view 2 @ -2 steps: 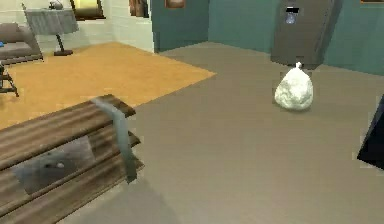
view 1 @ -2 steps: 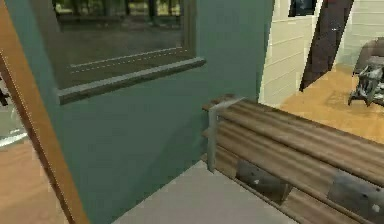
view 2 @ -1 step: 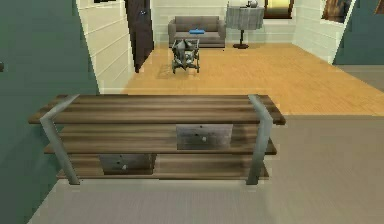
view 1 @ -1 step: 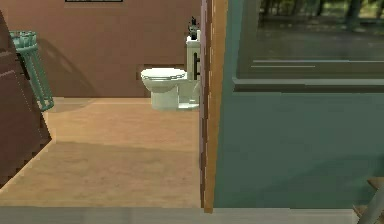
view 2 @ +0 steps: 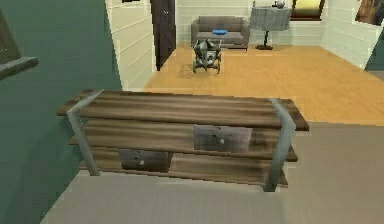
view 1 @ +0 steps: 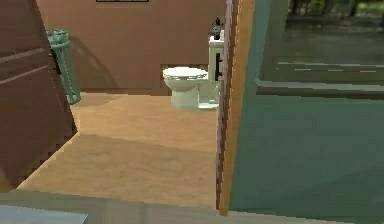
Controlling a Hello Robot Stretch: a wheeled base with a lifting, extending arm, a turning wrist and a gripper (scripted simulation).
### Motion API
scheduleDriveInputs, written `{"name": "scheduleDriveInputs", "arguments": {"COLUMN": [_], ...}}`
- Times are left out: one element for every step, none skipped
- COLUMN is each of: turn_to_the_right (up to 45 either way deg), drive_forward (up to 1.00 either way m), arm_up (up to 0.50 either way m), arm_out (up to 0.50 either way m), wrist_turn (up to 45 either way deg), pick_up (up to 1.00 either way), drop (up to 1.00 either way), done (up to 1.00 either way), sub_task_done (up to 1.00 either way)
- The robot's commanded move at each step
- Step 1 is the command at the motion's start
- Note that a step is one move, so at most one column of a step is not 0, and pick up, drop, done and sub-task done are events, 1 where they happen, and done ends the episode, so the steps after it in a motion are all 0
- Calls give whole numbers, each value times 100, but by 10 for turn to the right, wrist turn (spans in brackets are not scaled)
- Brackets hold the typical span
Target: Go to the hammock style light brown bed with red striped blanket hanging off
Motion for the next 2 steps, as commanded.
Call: {"name": "scheduleDriveInputs", "arguments": {"turn_to_the_right": [0,-300], "drive_forward": [30,0], "arm_up": [0,0], "arm_out": [0,0], "wrist_turn": [0,0], "pick_up": [0,0], "drop": [0,0], "done": [0,0], "sub_task_done": [0,0]}}
